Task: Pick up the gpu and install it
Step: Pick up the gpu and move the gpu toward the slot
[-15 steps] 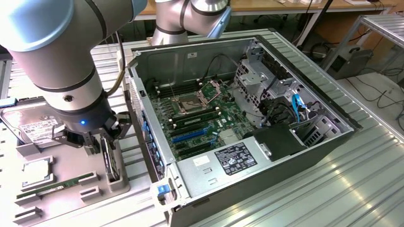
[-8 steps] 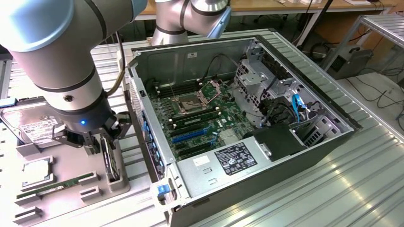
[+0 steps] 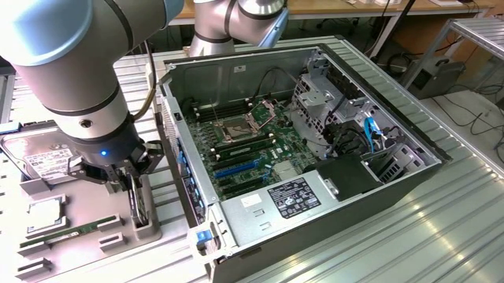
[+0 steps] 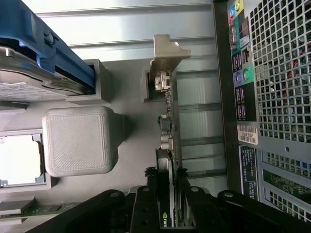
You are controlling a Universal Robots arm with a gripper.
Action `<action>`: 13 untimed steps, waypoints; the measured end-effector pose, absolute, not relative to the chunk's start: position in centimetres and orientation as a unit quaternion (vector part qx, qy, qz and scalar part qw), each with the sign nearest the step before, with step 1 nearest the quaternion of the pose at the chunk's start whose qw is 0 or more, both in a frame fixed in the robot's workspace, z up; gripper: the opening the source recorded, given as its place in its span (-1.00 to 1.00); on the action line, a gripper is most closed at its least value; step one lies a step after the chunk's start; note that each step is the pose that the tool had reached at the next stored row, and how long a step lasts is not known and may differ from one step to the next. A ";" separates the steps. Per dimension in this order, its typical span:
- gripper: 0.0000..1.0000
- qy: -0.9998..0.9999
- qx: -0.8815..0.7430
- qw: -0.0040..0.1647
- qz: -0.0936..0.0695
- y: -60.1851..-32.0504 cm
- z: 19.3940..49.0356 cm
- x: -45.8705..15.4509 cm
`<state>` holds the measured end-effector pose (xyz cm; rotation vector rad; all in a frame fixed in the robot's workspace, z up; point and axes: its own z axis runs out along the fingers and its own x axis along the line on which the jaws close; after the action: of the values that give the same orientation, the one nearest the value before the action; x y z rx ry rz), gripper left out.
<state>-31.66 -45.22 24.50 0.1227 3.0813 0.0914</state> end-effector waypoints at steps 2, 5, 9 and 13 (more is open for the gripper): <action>-0.47 0.998 0.040 0.028 0.030 -45.2 24.5 -31.7; -0.47 0.998 0.037 0.028 0.030 -45.2 24.5 -31.6; -0.47 0.999 0.028 0.023 0.030 -45.2 24.5 -31.4; -0.47 0.999 0.023 0.019 0.030 -45.2 24.7 -31.1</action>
<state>-31.07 -45.23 24.68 0.0726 3.1022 0.0927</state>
